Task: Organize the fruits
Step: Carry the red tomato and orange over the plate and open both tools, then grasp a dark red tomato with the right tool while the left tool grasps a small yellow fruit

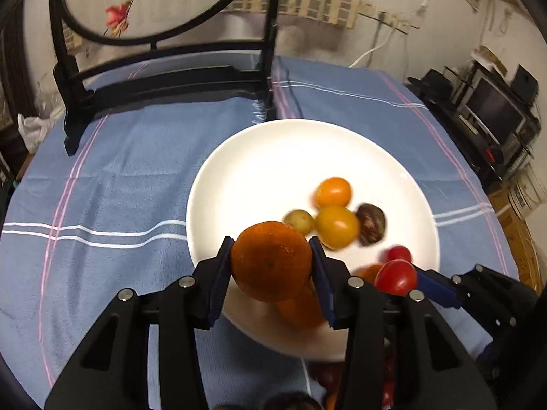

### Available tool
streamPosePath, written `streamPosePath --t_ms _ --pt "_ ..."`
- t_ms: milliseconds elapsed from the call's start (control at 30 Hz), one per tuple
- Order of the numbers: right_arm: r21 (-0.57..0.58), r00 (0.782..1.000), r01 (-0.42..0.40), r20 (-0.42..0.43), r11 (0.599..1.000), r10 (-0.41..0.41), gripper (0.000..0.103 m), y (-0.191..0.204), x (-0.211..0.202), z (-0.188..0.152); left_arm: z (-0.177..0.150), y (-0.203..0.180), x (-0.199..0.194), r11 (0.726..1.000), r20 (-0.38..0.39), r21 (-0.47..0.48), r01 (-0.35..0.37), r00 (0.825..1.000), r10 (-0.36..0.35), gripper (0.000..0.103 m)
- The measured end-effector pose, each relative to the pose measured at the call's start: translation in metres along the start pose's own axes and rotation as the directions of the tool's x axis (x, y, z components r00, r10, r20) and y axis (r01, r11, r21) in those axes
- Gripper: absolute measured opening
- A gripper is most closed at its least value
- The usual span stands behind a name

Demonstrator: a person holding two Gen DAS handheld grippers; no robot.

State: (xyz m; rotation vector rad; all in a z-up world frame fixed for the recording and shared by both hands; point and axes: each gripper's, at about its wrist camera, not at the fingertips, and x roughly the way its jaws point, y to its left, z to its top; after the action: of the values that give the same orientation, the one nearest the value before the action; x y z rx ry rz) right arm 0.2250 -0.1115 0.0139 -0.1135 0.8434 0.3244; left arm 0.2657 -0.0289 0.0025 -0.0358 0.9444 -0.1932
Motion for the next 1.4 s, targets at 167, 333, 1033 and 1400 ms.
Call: streamPosePath --t_ms 167,333,1033,1400 --pt "0.041 0.997 0.069 0.032 0.997 -0.070 0.056 -0.005 0.013 0.008 0.003 0.010 0.004 0.997 0.041 -0.072 -0.014 0.999 0.017 0.075" --pt "0.120 0.998 0.040 0.046 0.992 -0.046 0.062 -0.018 -0.002 -0.004 -0.008 0.010 -0.012 0.999 0.068 -0.042 -0.030 0.997 0.033 0.082" --pt "0.099 0.992 -0.103 -0.066 0.990 0.110 0.062 0.016 -0.081 -0.109 -0.097 0.047 -0.065 0.992 0.130 -0.078 -0.098 0.986 0.108 0.095" --pt "-0.050 0.981 0.017 -0.190 0.999 -0.026 0.053 0.059 -0.044 -0.113 -0.104 0.044 -0.065 0.995 0.101 -0.049 -0.084 0.991 0.089 0.095"
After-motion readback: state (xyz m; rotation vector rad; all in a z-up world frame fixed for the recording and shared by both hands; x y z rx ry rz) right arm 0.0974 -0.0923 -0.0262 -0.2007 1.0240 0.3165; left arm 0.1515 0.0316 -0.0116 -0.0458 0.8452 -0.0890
